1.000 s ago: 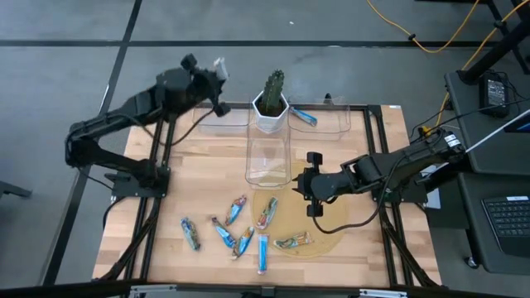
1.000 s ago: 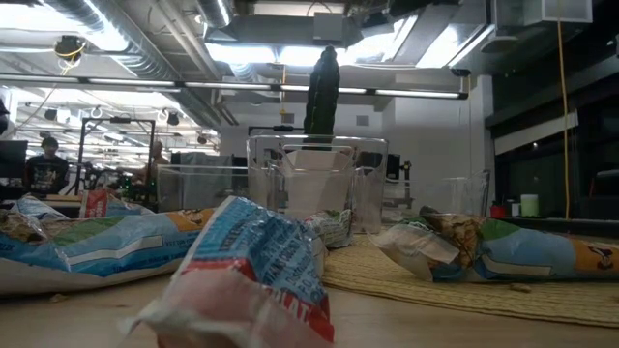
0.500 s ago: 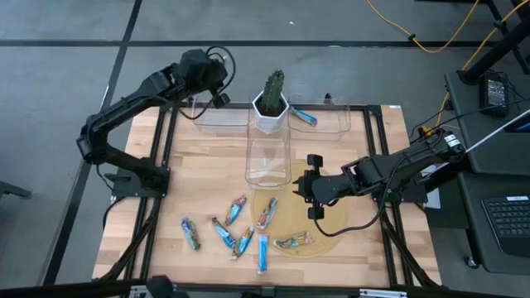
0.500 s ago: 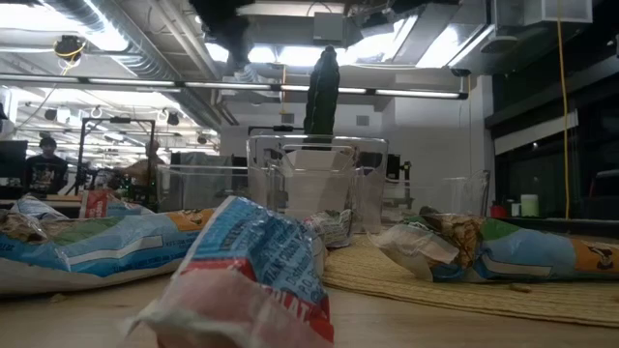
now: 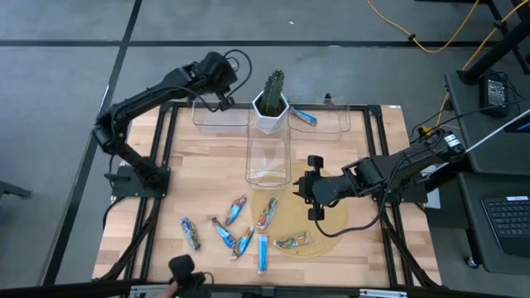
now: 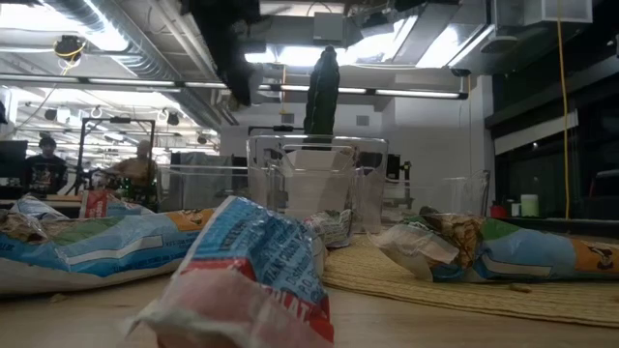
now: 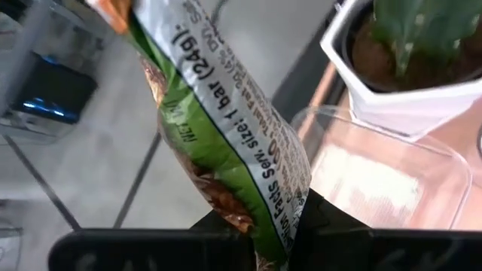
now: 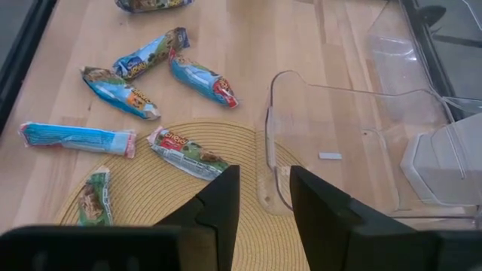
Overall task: Pick and place Granola Bars by type
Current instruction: Put the yellow green granola bar into the left transparent bin
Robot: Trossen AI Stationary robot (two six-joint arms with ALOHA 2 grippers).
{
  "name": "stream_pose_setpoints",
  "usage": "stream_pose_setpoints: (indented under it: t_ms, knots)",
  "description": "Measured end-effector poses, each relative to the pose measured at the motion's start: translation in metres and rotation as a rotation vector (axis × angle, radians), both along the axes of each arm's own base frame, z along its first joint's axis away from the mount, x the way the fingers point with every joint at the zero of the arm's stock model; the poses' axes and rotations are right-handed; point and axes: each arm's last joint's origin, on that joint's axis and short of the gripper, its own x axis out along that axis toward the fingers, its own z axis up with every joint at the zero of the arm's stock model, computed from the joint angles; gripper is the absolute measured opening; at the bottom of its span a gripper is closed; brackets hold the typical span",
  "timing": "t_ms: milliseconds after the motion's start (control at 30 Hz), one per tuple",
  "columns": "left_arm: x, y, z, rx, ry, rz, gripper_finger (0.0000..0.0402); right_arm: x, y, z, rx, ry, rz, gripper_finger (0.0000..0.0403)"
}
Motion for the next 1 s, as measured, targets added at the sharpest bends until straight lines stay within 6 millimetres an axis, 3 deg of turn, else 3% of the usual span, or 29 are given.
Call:
stream_pose_setpoints:
  t_ms: [433, 700, 1000]
  knots:
    - [0.020, 0.036, -0.074, -0.195, 0.215, -0.016, 0.0017, -0.005, 0.011, 0.000, 0.002, 0.001, 0.038, 0.0121]
    - [0.012, 0.044, -0.106, -0.286, 0.307, 0.017, 0.0017, -0.008, 0.018, -0.002, -0.016, -0.004, 0.039, 0.0121]
    - [-0.002, 0.042, -0.143, -0.306, 0.355, -0.001, 0.0019, -0.011, 0.015, -0.026, -0.044, 0.055, 0.018, 0.0121]
